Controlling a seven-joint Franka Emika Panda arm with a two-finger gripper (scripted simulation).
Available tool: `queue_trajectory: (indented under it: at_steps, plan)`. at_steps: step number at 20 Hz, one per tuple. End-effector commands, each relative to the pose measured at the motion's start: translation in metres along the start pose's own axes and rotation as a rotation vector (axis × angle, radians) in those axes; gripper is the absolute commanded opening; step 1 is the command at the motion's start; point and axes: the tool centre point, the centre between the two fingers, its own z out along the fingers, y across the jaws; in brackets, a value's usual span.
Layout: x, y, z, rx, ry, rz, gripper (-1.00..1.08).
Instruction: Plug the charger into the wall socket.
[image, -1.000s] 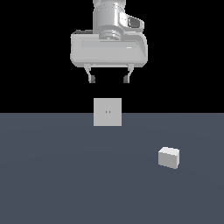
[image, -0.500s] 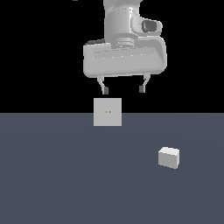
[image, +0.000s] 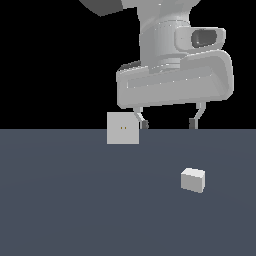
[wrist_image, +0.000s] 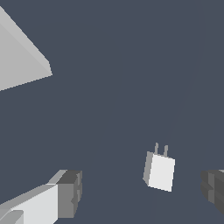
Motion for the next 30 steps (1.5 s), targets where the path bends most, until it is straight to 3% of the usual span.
queue_trajectory:
  at_steps: [1, 12, 22, 30]
  plan:
    - [-0.006, 0.013, 0.01, -0.009, 0.018, 0.06, 1.0]
    - [-0.024, 0.043, 0.039, -0.036, 0.063, 0.213, 1.0]
    - [-0.027, 0.046, 0.046, -0.039, 0.065, 0.225, 1.0]
    - [-0.033, 0.046, 0.076, -0.038, 0.066, 0.229, 1.0]
